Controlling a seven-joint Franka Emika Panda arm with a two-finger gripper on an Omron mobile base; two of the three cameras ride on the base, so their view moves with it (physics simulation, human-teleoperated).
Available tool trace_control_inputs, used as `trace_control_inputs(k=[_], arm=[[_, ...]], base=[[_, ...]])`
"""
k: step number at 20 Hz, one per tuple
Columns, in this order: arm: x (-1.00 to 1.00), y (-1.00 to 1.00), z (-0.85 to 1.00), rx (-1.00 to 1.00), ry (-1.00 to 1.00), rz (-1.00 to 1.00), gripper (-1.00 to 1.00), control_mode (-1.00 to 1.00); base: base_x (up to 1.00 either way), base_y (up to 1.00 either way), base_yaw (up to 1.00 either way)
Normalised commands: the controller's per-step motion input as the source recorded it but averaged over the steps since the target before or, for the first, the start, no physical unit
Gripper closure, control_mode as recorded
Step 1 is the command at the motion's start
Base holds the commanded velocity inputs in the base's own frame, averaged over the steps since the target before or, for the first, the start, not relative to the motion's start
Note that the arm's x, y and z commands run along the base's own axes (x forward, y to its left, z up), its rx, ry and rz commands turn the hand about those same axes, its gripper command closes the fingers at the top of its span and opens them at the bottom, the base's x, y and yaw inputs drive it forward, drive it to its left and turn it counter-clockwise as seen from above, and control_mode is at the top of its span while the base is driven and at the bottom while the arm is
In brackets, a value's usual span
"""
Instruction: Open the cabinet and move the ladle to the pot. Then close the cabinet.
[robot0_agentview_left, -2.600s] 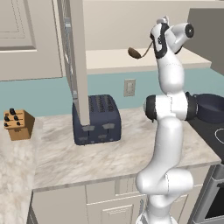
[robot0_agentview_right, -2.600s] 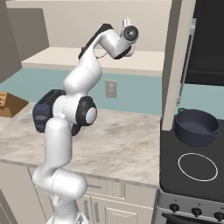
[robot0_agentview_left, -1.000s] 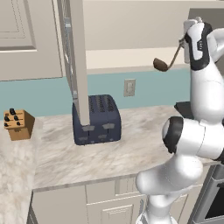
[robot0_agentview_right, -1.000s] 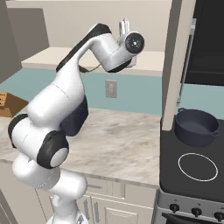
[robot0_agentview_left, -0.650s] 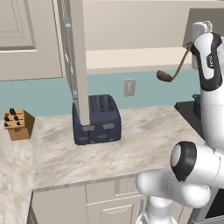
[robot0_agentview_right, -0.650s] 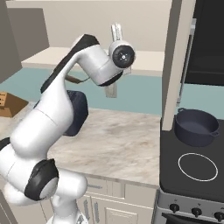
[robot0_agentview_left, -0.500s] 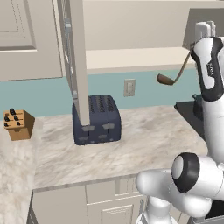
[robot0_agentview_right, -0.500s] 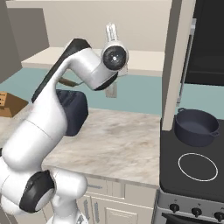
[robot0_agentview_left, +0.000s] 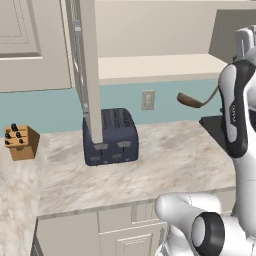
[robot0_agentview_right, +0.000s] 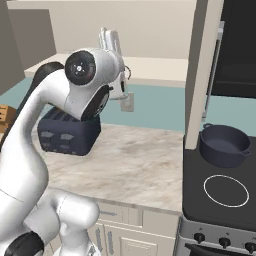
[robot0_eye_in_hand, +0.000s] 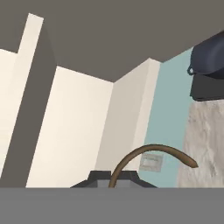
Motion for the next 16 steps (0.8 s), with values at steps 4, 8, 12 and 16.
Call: trace_control_inputs(k=[4,8,12,16], arm=[[-0.88,0.13,0.00,-0.09,-0.08,-0.17,1.00,-1.00],[-0.51,0.16,-0.05,-0.12,-0.06,-0.12,1.00,-1.00],[-0.35,0.22,-0.06,-0.10,-0.01,-0.09,1.00,-1.00],[-0.54,0.08,-0.01,-0.06,-0.01,-0.09,1.00,-1.00]], base=[[0.00,0.00,0.00],[0.00,0.00,0.00],[0.00,0.00,0.00],[0.00,0.00,0.00]])
